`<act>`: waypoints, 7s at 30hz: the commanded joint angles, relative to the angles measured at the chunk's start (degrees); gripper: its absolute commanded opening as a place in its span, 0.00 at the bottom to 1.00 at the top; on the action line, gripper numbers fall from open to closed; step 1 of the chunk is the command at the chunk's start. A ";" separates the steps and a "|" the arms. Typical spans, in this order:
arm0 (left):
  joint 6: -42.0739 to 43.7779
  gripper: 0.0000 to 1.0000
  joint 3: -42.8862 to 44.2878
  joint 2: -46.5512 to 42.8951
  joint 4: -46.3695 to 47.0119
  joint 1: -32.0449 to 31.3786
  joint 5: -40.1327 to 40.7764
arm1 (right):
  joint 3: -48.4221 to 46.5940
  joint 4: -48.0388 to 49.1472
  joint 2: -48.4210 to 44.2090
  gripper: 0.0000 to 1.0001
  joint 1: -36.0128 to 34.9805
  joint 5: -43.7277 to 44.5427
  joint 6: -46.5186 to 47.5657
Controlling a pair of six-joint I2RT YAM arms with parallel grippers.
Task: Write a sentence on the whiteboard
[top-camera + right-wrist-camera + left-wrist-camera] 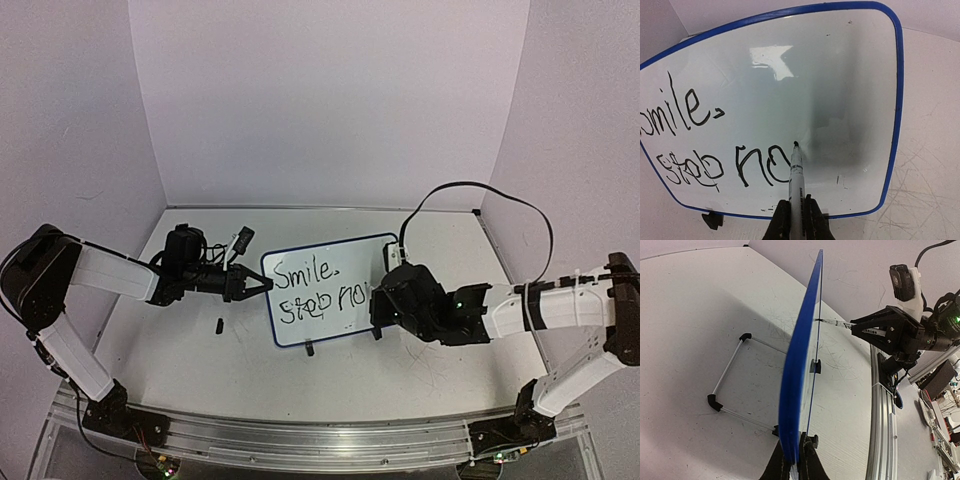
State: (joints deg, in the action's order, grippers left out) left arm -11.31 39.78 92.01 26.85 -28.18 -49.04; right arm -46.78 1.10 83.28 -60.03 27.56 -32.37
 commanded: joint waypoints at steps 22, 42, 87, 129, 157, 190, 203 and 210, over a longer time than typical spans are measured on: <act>3.75 0.00 0.68 1.33 -4.53 -0.03 6.58 | 5.08 -3.08 1.28 0.00 -2.60 -4.04 -7.30; 3.58 0.00 0.80 1.00 -4.61 -0.03 6.55 | 0.15 -1.48 -2.65 0.00 0.68 -0.51 -1.05; 3.75 0.00 1.03 1.62 -5.05 -0.03 6.81 | 2.39 -1.85 0.02 0.00 0.88 -3.32 -4.41; 3.58 0.00 1.30 1.03 -5.32 -0.03 6.61 | 6.32 -0.84 -8.45 0.00 2.24 -1.69 -0.92; 3.84 0.00 1.38 1.77 -5.41 -0.02 6.87 | 6.63 6.59 -6.52 0.00 3.70 -8.57 5.35; 4.01 0.00 1.12 1.21 -5.76 0.01 7.21 | 2.67 3.85 -2.92 0.00 3.69 -1.32 1.21; 4.10 0.00 1.08 1.50 -5.85 -0.01 7.17 | 4.79 1.03 -3.51 0.00 3.62 -6.30 -0.33; 4.10 0.00 1.29 1.59 -5.85 -0.05 7.06 | 7.06 -1.03 -5.29 0.00 3.59 -7.05 -1.90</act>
State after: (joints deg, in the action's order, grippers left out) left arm -10.66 40.49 92.01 25.41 -28.21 -49.04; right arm -41.28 2.28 79.65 -56.64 21.06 -32.72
